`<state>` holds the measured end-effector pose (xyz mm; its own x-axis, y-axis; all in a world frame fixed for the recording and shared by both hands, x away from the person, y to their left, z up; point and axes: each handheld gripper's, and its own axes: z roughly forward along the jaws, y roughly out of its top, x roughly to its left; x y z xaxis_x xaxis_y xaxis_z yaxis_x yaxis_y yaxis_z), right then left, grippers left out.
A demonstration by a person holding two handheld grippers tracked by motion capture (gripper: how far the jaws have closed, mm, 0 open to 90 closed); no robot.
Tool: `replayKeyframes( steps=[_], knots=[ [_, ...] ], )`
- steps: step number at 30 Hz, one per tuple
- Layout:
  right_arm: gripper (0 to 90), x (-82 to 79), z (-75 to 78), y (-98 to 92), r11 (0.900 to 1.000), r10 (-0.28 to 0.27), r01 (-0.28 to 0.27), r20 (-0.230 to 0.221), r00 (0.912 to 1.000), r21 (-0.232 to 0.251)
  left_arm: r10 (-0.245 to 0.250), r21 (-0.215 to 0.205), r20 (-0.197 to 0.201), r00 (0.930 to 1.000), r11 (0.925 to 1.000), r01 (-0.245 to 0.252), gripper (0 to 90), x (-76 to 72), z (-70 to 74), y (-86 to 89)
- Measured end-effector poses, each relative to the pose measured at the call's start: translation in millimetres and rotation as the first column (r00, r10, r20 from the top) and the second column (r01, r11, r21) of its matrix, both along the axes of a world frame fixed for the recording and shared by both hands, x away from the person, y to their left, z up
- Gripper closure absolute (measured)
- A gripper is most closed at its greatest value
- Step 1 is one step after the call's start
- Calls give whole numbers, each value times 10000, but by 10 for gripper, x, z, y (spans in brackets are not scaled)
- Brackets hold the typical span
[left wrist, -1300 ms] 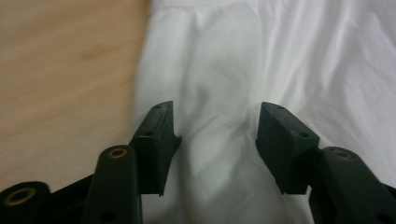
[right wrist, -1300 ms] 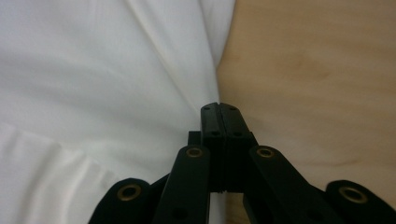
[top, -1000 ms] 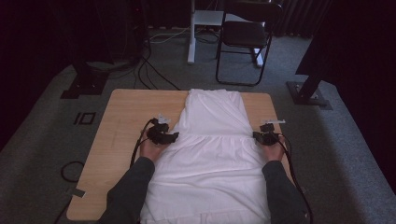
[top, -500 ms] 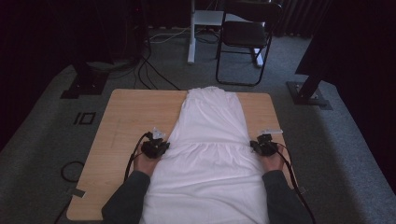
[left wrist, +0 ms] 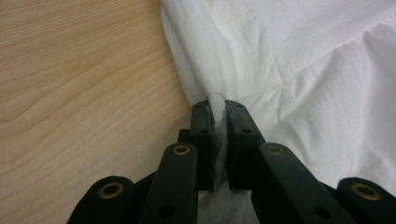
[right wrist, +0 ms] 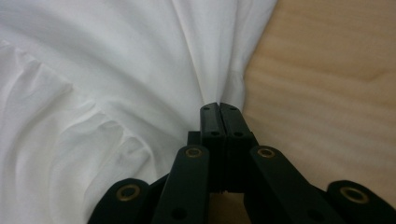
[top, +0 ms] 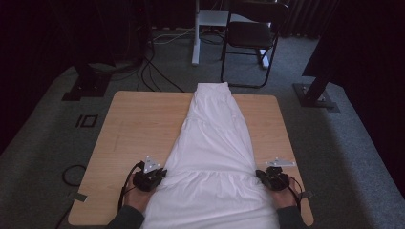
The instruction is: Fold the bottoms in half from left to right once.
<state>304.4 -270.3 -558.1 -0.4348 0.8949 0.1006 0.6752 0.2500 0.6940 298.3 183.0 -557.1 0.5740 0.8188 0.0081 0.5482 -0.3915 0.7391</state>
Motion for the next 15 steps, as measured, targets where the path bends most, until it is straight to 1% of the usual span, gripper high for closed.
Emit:
replayKeyframes(
  steps=[1, 2, 3, 4, 5, 6, 8, 10, 11, 13, 14, 15],
  knots=[
    [834, -13, 7, -8, 9999, 74, -73, -147, 9999, 113, 4, -13, 36, 10000, 10000, -4, 829, -1, -4, 1],
    [746, -9, 19, -20, 9996, 181, -178, -159, 9997, 210, 35, -42, -3, 10000, 10000, -35, 824, 6, -3, 2],
    [642, 4, 43, -31, 9993, 205, -205, 6, 9998, 322, 50, -50, -14, 10000, 10000, -50, 816, 13, -3, 3],
    [590, 28, 81, -54, 9989, 167, -175, 191, 9997, 430, 45, -55, 11, 10000, 10000, -45, 812, 17, -6, 5],
    [562, 61, 134, -75, 9981, 82, -105, 384, 9992, 606, 32, -55, 52, 10000, 10000, -31, 811, 17, -9, 4],
    [550, 104, 199, -90, 9969, 125, -169, 583, 9982, 771, 14, -37, 86, 10000, 10000, -14, 811, 17, -11, 2],
    [562, 231, 328, -87, 9961, 327, -408, 1026, 9942, 777, 42, -102, 103, 9999, 9999, -41, 804, 25, -16, 2],
    [662, 416, 412, -51, 9948, 595, -686, 1174, 9913, 749, 46, -175, 85, 10000, 9998, -45, 801, 33, -19, 6],
    [680, 526, 431, -20, 9932, 710, -810, 1173, 9906, 830, 50, -191, 80, 10000, 9998, -49, 799, 33, -20, 8],
    [684, 763, 428, 66, 9923, 794, -884, 1022, 9916, 869, 67, -205, 89, 9999, 9998, -65, 797, 29, -22, 7],
    [659, 881, 411, 117, 9914, 846, -931, 922, 9921, 916, 72, -219, 92, 9999, 9997, -70, 796, 28, -23, 9],
    [629, 1002, 388, 168, 9917, 892, -961, 818, 9927, 849, 76, -248, 106, 9999, 9997, -73, 793, 29, -25, 13]
  ],
)
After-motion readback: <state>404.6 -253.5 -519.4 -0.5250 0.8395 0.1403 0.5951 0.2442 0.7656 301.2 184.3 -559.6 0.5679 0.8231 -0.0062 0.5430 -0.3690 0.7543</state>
